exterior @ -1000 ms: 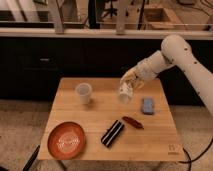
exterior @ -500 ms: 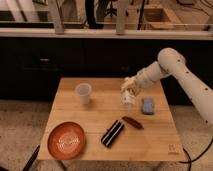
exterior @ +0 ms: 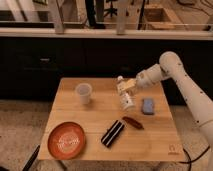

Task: Stand the bottle upright

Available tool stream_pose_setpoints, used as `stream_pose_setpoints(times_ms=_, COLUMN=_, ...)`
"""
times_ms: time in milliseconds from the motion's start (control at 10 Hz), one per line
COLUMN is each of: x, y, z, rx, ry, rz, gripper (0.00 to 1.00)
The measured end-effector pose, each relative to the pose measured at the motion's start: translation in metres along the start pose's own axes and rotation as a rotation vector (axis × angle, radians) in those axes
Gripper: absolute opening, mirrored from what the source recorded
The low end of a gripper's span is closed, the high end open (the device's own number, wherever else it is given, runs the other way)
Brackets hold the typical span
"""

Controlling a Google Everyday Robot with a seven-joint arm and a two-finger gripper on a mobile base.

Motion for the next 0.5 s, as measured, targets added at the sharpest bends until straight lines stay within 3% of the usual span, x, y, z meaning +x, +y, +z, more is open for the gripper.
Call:
stream_pose_setpoints(times_ms=200, x=0.001, y=-0.012, z=-0.004, rx=0.072, ry=-0.009, rz=-0.111, gripper=0.00)
stream_pose_setpoints(times_ms=500, x=0.004, y=-0.022, z=-0.003, rx=0.123, ry=-0.016, rz=-0.193, gripper=0.00)
